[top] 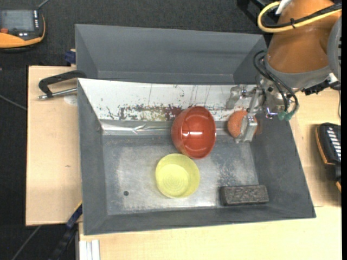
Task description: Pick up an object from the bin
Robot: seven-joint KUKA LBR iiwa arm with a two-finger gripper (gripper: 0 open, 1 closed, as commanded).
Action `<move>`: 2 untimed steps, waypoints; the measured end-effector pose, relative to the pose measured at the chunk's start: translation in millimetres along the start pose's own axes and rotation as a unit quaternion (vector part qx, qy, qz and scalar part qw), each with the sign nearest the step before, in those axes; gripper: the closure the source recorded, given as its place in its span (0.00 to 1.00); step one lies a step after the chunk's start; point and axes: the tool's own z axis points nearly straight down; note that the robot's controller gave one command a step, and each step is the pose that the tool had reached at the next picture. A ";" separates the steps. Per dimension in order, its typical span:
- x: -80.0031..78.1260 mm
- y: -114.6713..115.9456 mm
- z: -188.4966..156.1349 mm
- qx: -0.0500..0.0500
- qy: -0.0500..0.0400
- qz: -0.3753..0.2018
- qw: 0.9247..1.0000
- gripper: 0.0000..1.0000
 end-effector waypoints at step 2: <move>-12.9 69.9 38.5 -0.003 -0.003 -0.054 0.999 0.00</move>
Offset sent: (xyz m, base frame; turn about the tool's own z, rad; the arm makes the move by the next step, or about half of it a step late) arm 0.0131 -0.0001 -0.0533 0.0398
